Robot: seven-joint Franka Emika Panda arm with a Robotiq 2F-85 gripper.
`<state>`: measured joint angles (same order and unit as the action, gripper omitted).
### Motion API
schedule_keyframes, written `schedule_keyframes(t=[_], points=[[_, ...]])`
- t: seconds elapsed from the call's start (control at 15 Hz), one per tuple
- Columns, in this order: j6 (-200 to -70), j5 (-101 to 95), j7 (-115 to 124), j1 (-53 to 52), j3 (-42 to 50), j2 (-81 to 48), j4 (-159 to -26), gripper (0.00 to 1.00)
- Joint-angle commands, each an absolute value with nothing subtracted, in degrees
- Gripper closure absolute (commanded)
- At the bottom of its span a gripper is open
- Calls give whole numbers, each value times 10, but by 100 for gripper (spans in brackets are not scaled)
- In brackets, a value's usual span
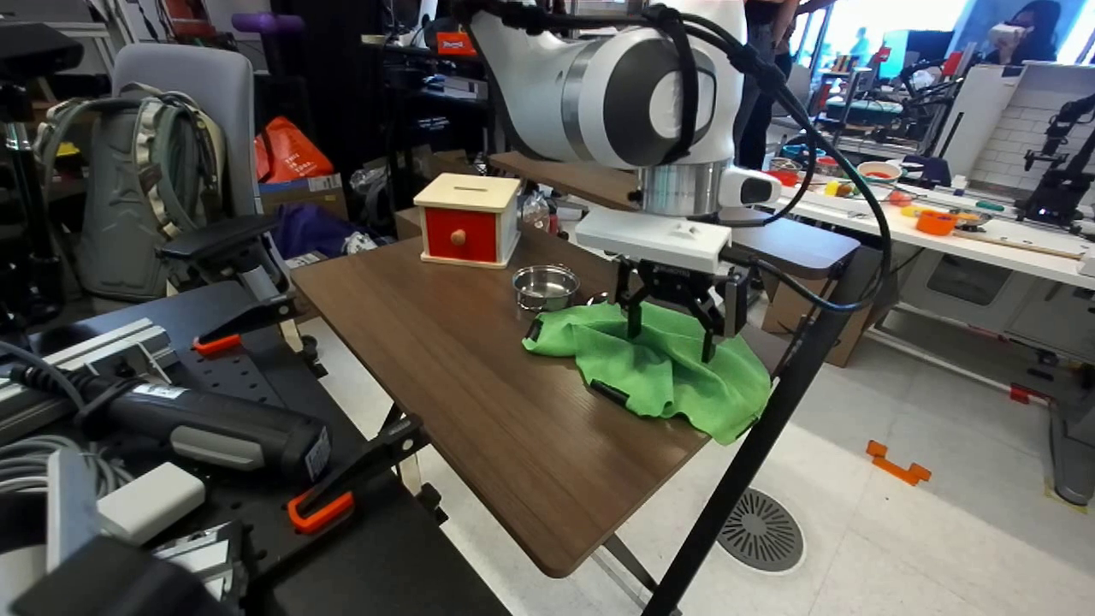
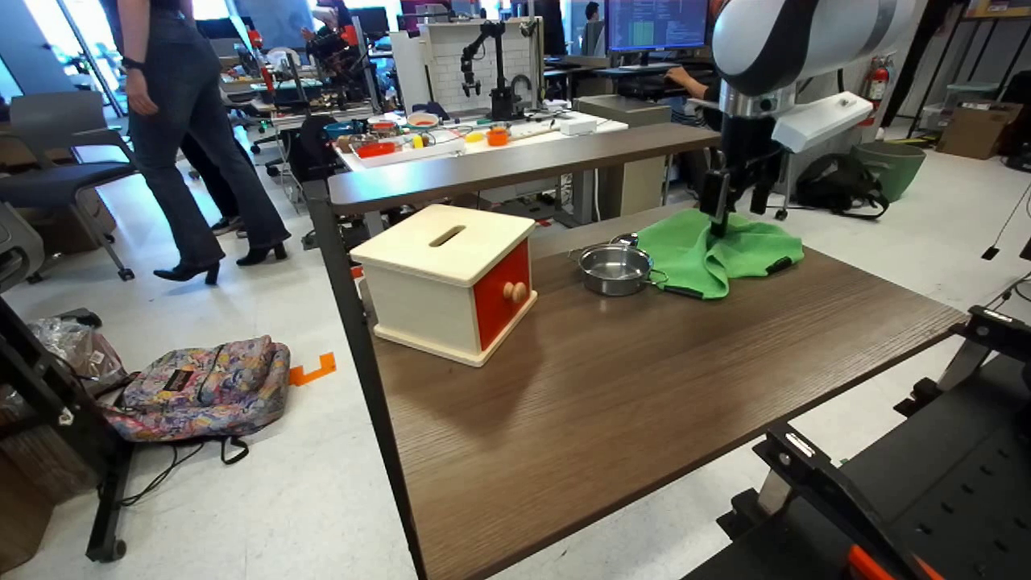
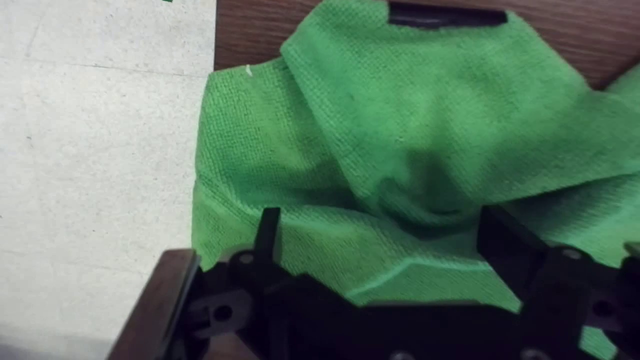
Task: Move the green cloth
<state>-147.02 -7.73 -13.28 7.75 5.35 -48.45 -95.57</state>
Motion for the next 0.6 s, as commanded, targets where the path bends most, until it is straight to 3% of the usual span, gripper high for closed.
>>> schedule_keyframes(t=[0.0,0.2,0.27,0.53], points=[[-1477,-96,-120,53,56,-379,-1052,0],[-1482,-110,-124,33,60,-315,-1102,0],[-1472,-89,-129,50,47,-369,-1042,0],[-1472,-102,-129,43,48,-323,-1087,0]])
